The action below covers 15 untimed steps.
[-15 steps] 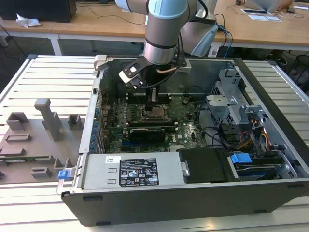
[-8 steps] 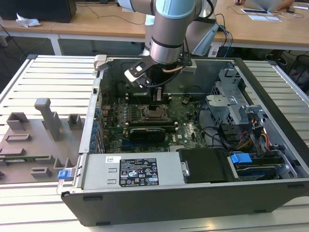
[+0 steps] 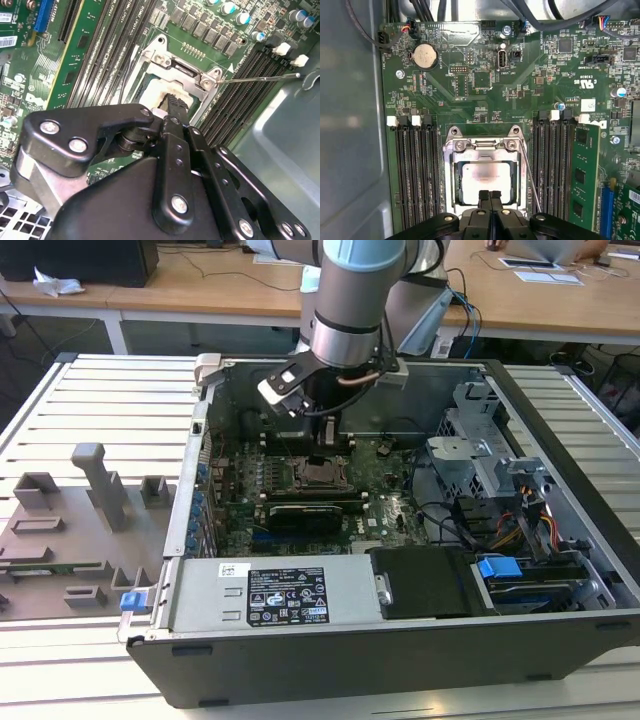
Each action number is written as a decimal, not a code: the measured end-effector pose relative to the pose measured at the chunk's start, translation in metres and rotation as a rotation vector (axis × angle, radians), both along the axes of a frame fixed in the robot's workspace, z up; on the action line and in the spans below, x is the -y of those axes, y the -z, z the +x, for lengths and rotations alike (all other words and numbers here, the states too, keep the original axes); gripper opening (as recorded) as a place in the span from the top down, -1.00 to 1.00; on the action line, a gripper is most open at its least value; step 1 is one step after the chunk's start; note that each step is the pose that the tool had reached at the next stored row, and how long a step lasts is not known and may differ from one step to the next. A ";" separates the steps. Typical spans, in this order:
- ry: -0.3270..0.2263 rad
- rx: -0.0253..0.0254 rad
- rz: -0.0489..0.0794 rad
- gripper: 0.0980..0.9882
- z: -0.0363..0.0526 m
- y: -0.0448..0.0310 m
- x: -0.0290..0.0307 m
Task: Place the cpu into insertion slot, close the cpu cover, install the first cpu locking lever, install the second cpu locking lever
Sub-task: 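Close the cpu cover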
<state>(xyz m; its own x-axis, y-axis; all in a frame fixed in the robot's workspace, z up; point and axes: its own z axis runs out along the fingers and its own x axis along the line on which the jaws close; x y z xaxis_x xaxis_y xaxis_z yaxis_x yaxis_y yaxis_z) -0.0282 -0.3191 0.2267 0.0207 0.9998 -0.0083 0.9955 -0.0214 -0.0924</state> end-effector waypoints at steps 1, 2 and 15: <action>0.000 0.0000 0.000 0.98 0.0000 -0.0009 0.0000; 0.000 0.0000 0.000 0.98 0.0000 -0.0018 0.0000; 0.000 0.0000 0.000 0.98 0.0001 -0.0128 0.0000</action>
<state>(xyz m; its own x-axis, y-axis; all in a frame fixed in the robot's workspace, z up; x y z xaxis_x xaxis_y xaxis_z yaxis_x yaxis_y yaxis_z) -0.0281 -0.3191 0.2396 0.0207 0.9998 -0.0083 0.9955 -0.0214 -0.0924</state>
